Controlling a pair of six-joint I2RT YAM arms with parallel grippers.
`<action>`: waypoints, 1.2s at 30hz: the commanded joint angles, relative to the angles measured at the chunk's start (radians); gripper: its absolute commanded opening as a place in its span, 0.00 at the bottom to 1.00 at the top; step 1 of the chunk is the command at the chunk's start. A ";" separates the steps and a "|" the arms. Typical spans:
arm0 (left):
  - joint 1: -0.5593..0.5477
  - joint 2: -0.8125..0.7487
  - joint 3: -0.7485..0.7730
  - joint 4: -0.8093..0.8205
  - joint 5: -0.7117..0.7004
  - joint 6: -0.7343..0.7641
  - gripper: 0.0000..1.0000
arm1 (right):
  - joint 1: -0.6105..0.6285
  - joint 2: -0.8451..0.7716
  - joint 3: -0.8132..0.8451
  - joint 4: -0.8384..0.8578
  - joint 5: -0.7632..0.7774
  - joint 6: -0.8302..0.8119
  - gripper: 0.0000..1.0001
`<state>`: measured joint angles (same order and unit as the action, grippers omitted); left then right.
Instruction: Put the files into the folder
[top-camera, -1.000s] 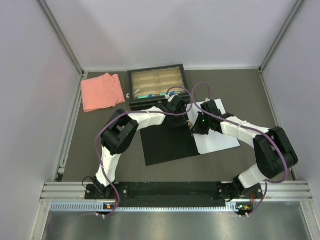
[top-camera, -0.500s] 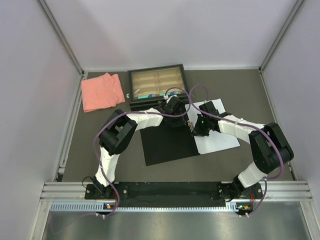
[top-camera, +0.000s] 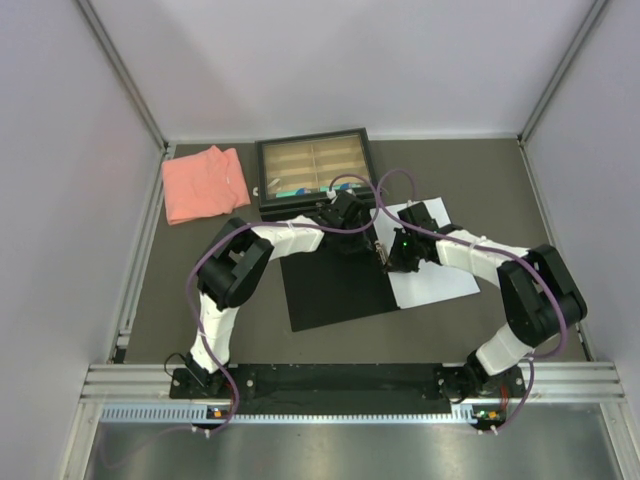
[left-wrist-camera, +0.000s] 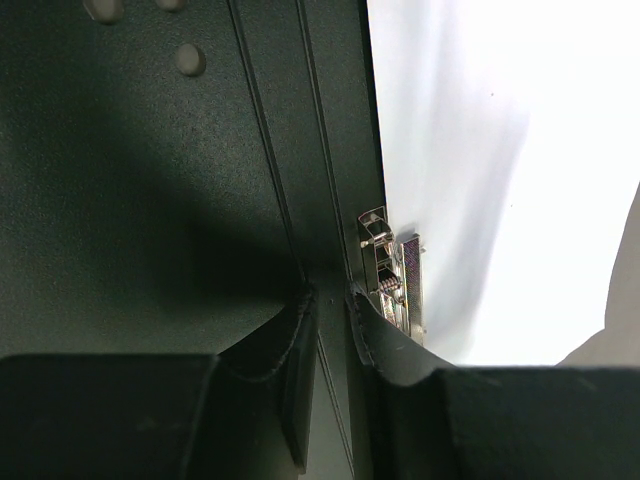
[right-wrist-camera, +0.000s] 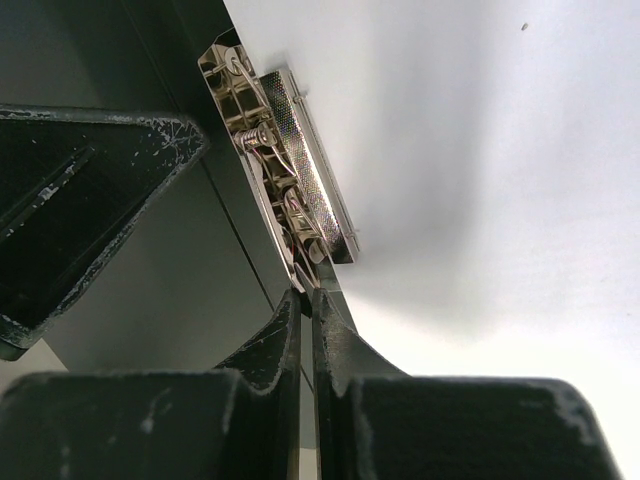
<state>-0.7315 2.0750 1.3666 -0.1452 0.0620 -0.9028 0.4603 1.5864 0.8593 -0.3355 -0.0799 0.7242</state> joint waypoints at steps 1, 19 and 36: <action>0.035 0.039 -0.060 -0.148 -0.097 0.059 0.23 | -0.043 0.076 -0.032 -0.077 0.226 -0.065 0.00; 0.035 0.033 -0.073 -0.133 -0.093 0.059 0.23 | -0.043 0.153 -0.068 -0.013 0.213 -0.054 0.00; 0.029 -0.003 -0.130 -0.060 -0.068 0.051 0.23 | -0.019 0.172 -0.147 0.113 0.244 0.075 0.00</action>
<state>-0.7044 2.0464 1.2961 -0.0494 0.0422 -0.8913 0.4355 1.6535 0.8120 -0.1612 -0.1703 0.7723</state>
